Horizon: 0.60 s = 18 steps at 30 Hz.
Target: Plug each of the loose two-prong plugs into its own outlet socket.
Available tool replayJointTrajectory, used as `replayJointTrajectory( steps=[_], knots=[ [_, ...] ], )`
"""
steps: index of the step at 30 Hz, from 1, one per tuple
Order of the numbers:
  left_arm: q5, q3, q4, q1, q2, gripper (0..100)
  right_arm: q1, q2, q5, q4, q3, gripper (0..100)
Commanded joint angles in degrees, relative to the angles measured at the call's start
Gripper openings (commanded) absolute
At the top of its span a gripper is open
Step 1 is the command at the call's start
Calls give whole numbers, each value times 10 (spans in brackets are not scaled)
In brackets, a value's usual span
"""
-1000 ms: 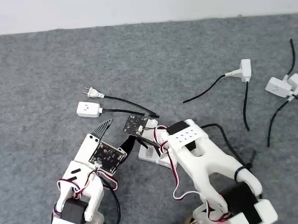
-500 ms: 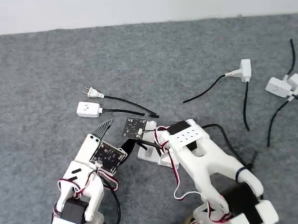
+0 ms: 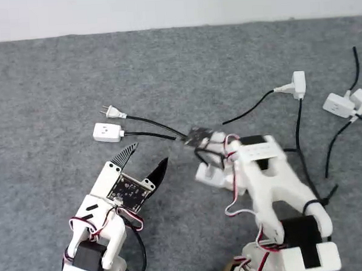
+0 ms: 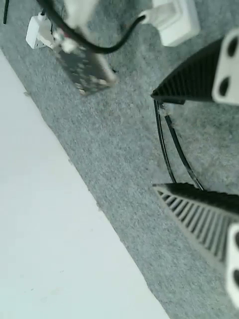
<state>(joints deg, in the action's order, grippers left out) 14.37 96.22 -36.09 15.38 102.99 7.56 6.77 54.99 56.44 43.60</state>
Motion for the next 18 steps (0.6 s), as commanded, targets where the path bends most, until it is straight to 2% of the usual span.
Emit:
replayJointTrajectory(
  steps=[1,18],
  knots=[
    [6,-15,15,4,2,250,-62,8,21,19,-61,10],
    [7,-15,15,4,2,250,-339,1,18,33,-244,10]
  ],
)
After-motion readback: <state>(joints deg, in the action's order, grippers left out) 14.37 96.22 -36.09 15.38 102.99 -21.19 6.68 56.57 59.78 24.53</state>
